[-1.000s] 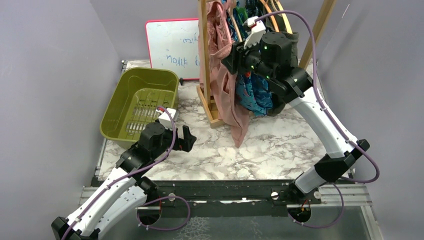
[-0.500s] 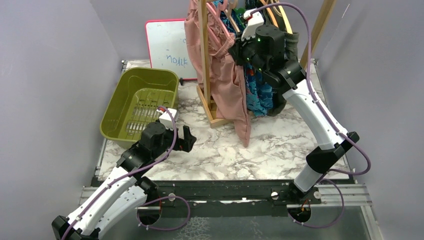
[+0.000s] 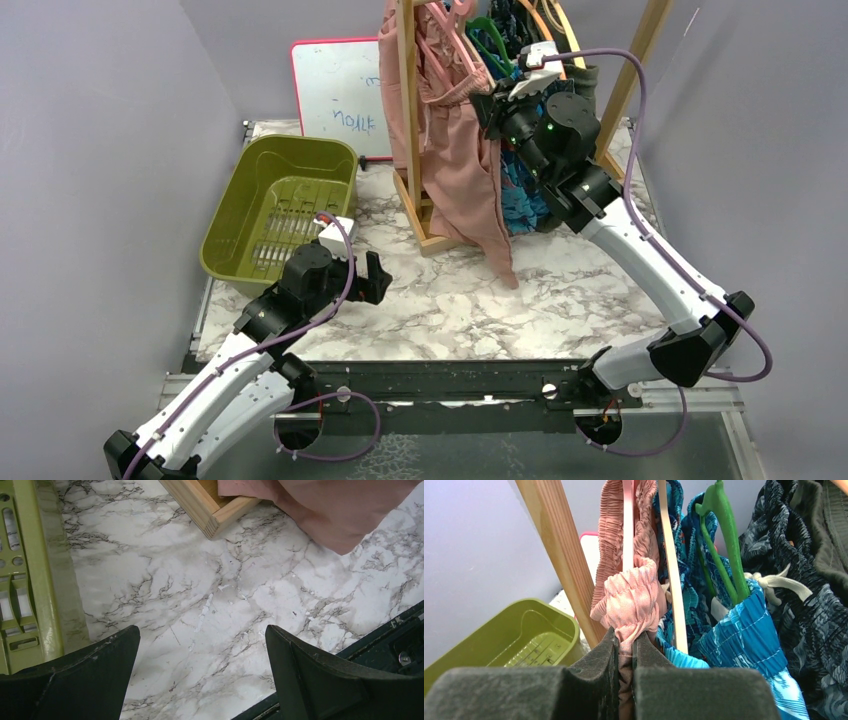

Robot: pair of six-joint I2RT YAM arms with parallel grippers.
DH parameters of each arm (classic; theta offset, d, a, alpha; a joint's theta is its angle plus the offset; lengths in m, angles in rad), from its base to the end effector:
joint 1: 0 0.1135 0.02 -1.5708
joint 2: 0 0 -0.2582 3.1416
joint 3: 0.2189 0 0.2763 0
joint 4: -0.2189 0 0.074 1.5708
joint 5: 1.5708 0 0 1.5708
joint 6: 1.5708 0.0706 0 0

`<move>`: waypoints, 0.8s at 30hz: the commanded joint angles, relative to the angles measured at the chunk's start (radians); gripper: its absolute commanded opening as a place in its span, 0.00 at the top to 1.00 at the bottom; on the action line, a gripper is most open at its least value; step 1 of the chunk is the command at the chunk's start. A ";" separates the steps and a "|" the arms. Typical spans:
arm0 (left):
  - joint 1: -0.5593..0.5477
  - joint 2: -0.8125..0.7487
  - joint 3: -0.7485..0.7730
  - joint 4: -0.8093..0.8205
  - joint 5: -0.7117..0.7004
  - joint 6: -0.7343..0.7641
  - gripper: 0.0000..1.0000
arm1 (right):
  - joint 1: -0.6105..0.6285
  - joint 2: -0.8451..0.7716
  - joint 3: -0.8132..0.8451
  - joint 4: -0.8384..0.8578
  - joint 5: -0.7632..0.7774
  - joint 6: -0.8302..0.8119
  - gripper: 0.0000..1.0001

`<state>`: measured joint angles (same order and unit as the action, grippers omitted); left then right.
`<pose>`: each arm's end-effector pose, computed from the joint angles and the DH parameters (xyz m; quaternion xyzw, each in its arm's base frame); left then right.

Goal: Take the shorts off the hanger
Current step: Pick up the hanger from the clothes rod.

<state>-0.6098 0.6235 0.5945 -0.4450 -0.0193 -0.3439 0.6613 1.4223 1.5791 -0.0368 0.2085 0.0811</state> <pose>0.1732 -0.1194 0.2504 0.1081 0.8465 -0.2320 0.4669 0.3096 0.2224 0.4874 -0.1141 0.6545 0.2056 0.7185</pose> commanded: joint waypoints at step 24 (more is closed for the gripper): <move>0.011 -0.026 0.009 0.005 -0.027 -0.012 0.01 | 0.006 -0.429 -0.315 -0.219 -0.154 0.143 0.99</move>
<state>-0.6033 0.6178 0.5945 -0.4515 -0.0250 -0.3443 0.6613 1.1007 1.3598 -0.1925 0.1349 0.1829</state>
